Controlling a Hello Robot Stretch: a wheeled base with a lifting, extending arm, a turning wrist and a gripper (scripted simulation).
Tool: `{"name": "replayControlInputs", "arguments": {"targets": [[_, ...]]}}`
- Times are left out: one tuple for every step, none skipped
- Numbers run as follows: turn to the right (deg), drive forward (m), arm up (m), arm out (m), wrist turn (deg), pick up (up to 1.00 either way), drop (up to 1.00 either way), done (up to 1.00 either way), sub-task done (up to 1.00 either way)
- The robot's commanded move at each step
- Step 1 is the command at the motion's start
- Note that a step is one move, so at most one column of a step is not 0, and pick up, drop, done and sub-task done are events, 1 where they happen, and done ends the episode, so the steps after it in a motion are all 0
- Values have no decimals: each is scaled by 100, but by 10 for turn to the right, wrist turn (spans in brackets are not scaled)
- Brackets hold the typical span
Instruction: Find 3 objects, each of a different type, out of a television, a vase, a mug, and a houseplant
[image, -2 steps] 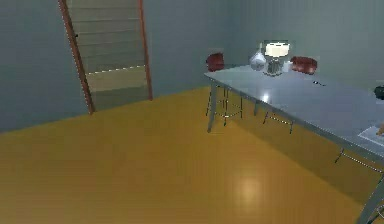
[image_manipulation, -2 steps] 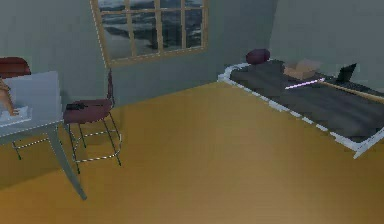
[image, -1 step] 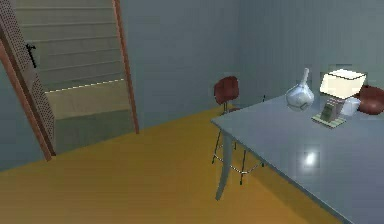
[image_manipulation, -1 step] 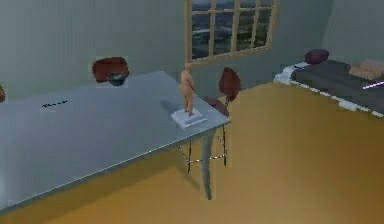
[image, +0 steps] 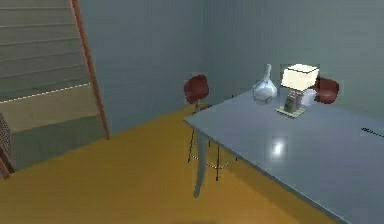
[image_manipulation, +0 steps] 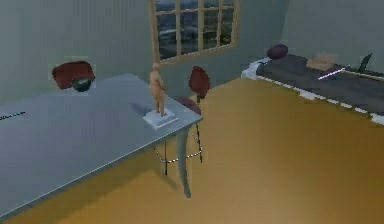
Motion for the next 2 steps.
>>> {"name": "replayControlInputs", "arguments": {"targets": [[0, 15, 0, 0, 0, 0, 0, 0, 0], [210, 0, 0, 0, 0, 0, 0, 0, 0]]}}
